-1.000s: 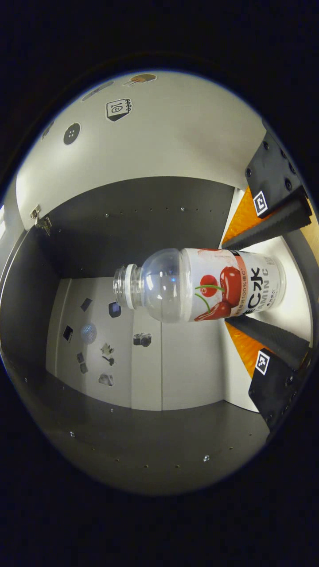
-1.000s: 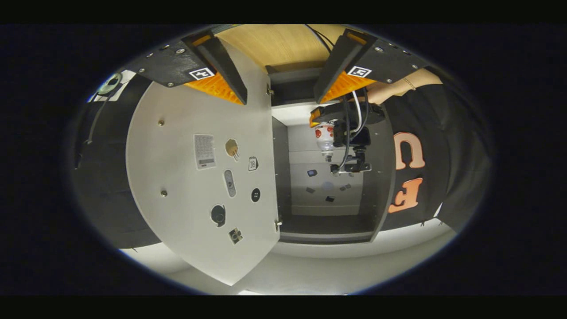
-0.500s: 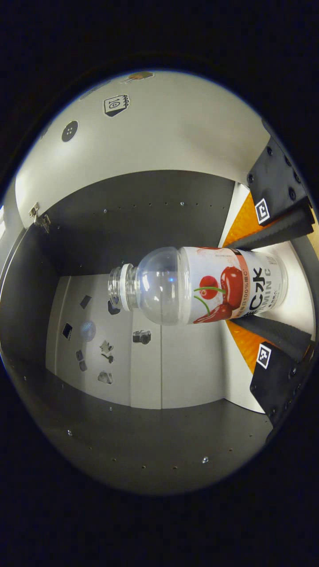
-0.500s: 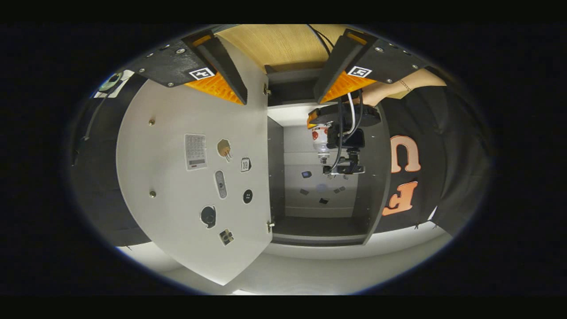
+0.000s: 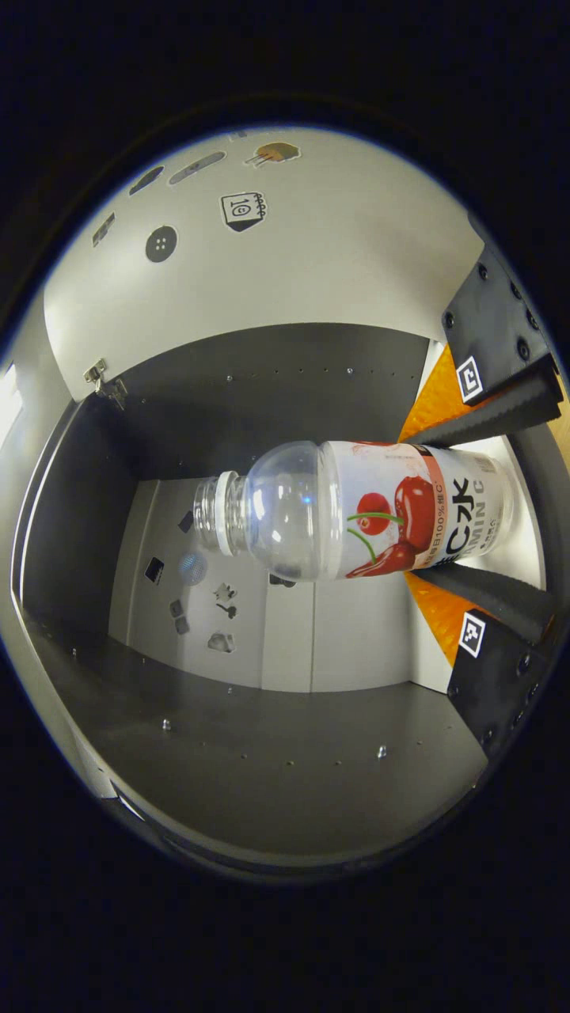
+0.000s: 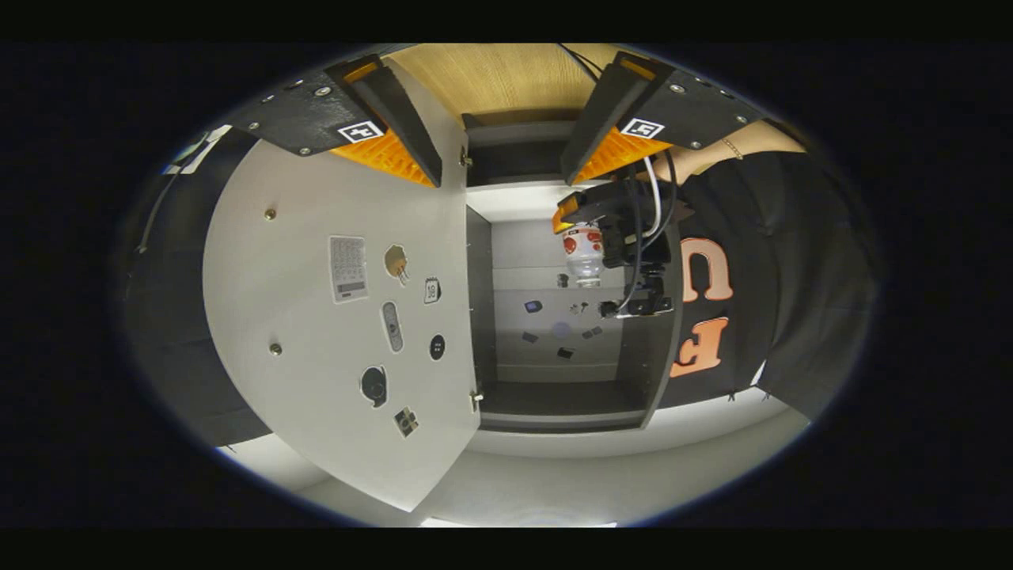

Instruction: Open the cabinet door with the right hand, grasp the bottle in the cabinet with the left hand and place it on the coaster, then close the cabinet door with the right hand.

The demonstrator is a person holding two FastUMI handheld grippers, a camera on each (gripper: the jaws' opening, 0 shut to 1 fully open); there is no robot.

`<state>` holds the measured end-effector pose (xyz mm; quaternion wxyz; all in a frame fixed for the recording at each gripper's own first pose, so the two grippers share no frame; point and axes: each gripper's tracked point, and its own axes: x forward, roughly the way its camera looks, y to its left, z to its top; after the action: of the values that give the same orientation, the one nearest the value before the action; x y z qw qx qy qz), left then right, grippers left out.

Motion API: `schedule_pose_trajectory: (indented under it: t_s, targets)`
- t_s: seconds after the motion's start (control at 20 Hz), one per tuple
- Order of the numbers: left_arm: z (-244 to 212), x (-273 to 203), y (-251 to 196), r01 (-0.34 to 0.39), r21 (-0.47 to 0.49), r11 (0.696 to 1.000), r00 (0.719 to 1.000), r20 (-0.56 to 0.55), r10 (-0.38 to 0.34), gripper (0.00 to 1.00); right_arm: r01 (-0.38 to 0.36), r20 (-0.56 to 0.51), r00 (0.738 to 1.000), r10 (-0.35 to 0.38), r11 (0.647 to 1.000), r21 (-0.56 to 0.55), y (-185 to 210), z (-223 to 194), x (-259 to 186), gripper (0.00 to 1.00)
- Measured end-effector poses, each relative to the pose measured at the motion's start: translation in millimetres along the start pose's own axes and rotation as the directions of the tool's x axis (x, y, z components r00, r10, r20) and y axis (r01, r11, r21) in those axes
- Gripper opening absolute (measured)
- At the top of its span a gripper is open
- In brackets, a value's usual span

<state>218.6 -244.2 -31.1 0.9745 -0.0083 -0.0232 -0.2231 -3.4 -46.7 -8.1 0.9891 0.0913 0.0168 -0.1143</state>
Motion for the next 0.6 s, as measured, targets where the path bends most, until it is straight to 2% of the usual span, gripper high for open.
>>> schedule_pose_trajectory:
  t_s: [0.3,0.6]
  targets:
    - [13,-58,-2,-0.053,0.027,0.998,0.998,0.028,0.052,0.81,-0.059,0.017,0.998,0.06,0.997,-0.053,1,4,-7,0.93]
    - [0,-127,15,-0.122,0.03,0.992,0.992,0.019,0.122,0.81,-0.174,0.037,0.983,0.178,0.98,-0.097,21,6,-10,0.93]
